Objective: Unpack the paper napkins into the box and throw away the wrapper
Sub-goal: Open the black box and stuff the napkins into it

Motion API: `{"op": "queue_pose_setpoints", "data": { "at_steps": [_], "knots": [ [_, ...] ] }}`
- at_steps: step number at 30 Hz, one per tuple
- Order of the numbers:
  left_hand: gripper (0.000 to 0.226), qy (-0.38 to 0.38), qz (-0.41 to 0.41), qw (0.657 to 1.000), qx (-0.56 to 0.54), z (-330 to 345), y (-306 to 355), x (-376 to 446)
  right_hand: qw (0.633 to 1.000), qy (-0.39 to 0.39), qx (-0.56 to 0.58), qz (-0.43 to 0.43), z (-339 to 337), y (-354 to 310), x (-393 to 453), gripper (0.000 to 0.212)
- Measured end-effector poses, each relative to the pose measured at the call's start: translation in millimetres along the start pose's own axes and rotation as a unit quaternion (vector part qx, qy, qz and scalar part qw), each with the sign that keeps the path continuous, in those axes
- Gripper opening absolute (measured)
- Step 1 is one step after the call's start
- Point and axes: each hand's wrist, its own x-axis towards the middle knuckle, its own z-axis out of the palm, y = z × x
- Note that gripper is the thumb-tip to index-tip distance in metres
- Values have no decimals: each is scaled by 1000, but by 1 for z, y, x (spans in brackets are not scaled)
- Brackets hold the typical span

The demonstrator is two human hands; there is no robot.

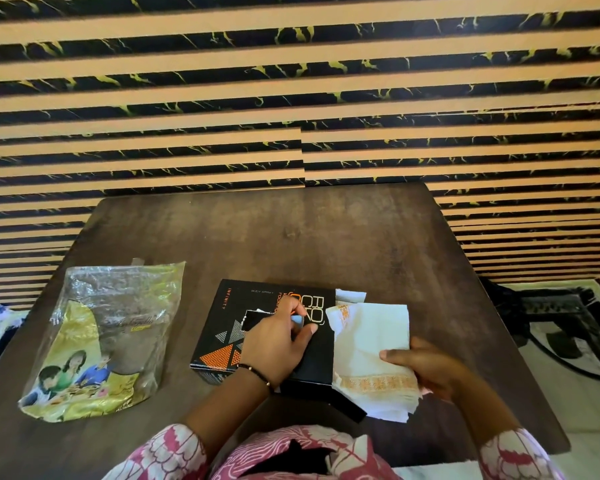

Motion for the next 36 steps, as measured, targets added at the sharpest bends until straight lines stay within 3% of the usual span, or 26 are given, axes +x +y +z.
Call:
{"op": "queue_pose_setpoints", "data": {
  "at_steps": [3,5,7,9,11,17,19,22,23,25,27,28,30,32,36],
  "knots": [
    [24,5,-8,1000,-14,2,0,1,975,108,-194,-21,-3,-7,-5,67],
    [25,8,-5,1000,-18,2,1,1,879,272,-388,-53,1,-10,-13,78],
    [24,5,-4,1000,-13,2,0,0,817,351,-426,-167,14,-14,-21,57],
    [22,0,1,1000,0,4,-1,-1,793,303,-418,-324,32,-12,-20,31],
    [17,-12,11,1000,21,6,-1,-2,768,250,-440,-393,48,-7,-14,31],
    [17,-14,22,999,45,7,-1,-2,758,159,-522,-358,67,-6,7,54],
    [17,-17,22,999,47,8,0,-2,701,167,-578,-381,69,-2,11,47],
    [18,-17,26,998,51,7,1,-3,659,155,-611,-410,67,-5,15,44],
    [18,-16,26,998,51,7,1,-3,661,143,-587,-445,65,-7,16,45],
    [17,-14,29,998,52,7,0,-4,756,98,-456,-458,61,-12,6,44],
    [17,-7,32,998,52,7,0,-4,825,191,-279,-453,54,-4,1,33],
    [18,-3,33,998,53,8,-1,-4,842,266,-213,-418,48,4,1,31],
    [18,1,36,998,54,8,-1,-5,876,380,-145,-260,38,20,1,35],
    [19,3,39,998,55,9,-1,-5,904,389,-122,-132,36,30,3,42],
    [18,7,37,998,51,8,-1,-4,926,339,-94,-140,41,29,3,32]
  ]
}}
